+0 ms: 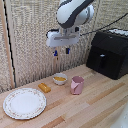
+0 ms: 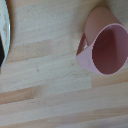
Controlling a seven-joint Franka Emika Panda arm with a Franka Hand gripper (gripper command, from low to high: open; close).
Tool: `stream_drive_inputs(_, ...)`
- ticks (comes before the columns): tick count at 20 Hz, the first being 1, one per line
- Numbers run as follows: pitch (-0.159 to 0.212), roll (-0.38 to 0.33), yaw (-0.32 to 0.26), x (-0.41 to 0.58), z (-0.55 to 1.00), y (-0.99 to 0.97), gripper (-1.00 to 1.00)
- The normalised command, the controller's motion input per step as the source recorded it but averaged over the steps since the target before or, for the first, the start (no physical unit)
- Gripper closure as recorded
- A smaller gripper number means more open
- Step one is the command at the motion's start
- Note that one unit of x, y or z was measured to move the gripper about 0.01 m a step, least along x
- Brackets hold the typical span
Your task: Kindly move the gripper close to the hot dog bowl. Grip the bowl lightly with the gripper, taking care not to crush the hot dogs. Elevate the bowl a little, ensuring it remains flat to stop hot dogs from tumbling. Transport the gripper and bowl to the white plate, then lower it down cautiously. Relinquish the gripper, letting the bowl rest on the plate.
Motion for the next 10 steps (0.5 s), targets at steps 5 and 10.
stream_drive_inputs(5,0.031,0.068,-0.053,0.301,-0.08,-0.74,-1.00)
stream_drive_inputs(10,0.043,0.081,-0.015,0.363,-0.04,-0.79,-1.00)
